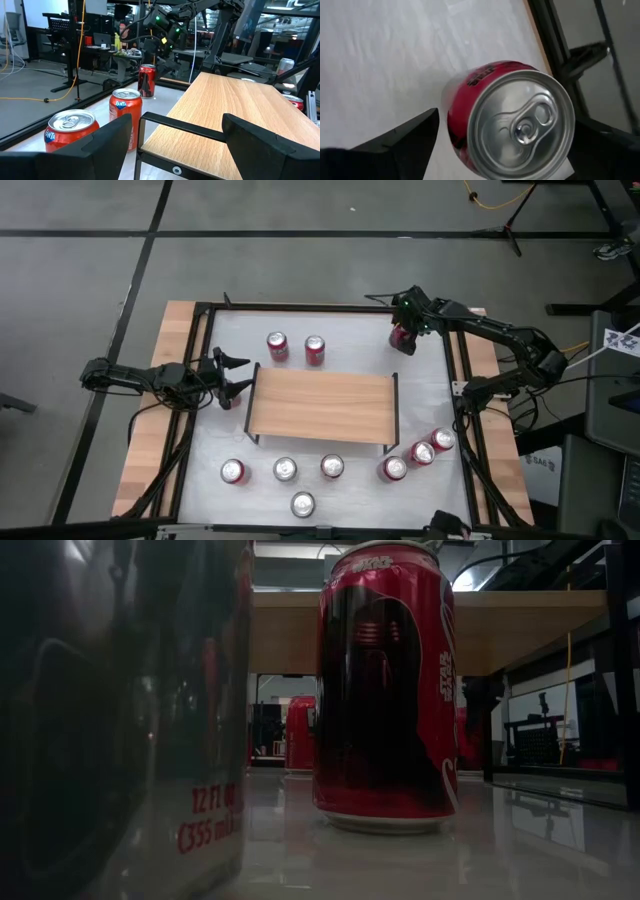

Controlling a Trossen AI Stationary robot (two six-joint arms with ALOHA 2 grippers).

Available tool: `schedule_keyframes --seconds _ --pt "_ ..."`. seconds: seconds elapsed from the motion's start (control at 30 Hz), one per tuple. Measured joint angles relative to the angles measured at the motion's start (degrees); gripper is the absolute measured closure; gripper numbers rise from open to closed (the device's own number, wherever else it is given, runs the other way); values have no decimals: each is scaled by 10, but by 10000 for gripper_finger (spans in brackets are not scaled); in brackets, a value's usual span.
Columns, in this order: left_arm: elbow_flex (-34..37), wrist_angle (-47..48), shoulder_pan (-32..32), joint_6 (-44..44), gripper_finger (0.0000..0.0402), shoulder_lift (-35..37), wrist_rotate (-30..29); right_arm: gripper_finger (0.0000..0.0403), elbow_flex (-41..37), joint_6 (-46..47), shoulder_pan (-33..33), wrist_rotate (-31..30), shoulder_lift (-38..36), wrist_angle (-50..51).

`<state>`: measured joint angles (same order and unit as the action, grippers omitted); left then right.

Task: Place canned beverage on shelf
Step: Put the red black soda can on the shelf

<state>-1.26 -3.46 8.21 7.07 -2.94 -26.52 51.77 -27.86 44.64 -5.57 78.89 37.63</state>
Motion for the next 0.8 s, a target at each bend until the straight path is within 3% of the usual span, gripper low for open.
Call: schedule_keyframes --seconds 0.43,0.8 --pt "0 0 0 -1 97 0 0 29 1 -235 0 0 0 -1" --pt "0 0 0 -1 97 0 0 29 1 -235 0 1 0 -3"
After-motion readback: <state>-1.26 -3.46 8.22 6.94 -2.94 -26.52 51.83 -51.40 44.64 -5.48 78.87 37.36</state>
